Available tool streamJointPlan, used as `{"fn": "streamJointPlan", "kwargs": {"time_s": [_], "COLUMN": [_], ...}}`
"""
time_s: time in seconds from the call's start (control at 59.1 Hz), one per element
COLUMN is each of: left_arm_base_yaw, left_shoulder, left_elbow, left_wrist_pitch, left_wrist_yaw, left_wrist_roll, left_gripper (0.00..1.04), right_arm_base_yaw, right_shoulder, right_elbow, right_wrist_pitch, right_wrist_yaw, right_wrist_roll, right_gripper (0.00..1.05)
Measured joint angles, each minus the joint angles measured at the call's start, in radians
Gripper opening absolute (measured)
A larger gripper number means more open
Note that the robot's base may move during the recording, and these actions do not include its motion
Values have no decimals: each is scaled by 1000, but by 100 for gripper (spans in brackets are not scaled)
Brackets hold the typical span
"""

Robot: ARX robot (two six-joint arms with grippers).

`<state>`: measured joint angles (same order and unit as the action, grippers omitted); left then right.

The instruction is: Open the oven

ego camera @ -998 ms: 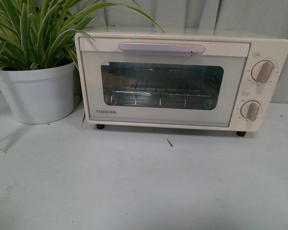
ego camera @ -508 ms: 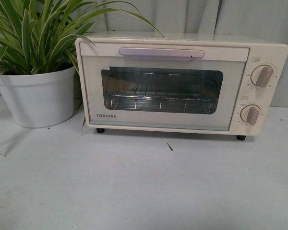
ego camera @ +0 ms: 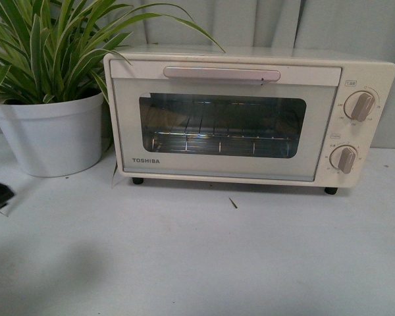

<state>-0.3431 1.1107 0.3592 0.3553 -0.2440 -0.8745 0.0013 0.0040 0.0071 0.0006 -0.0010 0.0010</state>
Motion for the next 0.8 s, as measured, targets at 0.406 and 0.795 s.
{"fn": "streamJointPlan", "kwargs": {"time_s": [0.406,0.795], "left_arm_base_yaw": [-108,-116], "left_shoulder": [360,511], "left_elbow": [257,352], "left_wrist_pitch": [95,106], "left_wrist_yaw": [20,56], "left_wrist_roll": [-105,-192], "left_gripper": [98,98], "right_arm_base_yaw": [0,0], "right_shoulder": [0,0], "right_elbow": [0,0], "right_wrist_pitch": [0,0], "right_wrist_yaw": [0,0], "right_wrist_roll": [0,0], "right_gripper": [95,95]}}
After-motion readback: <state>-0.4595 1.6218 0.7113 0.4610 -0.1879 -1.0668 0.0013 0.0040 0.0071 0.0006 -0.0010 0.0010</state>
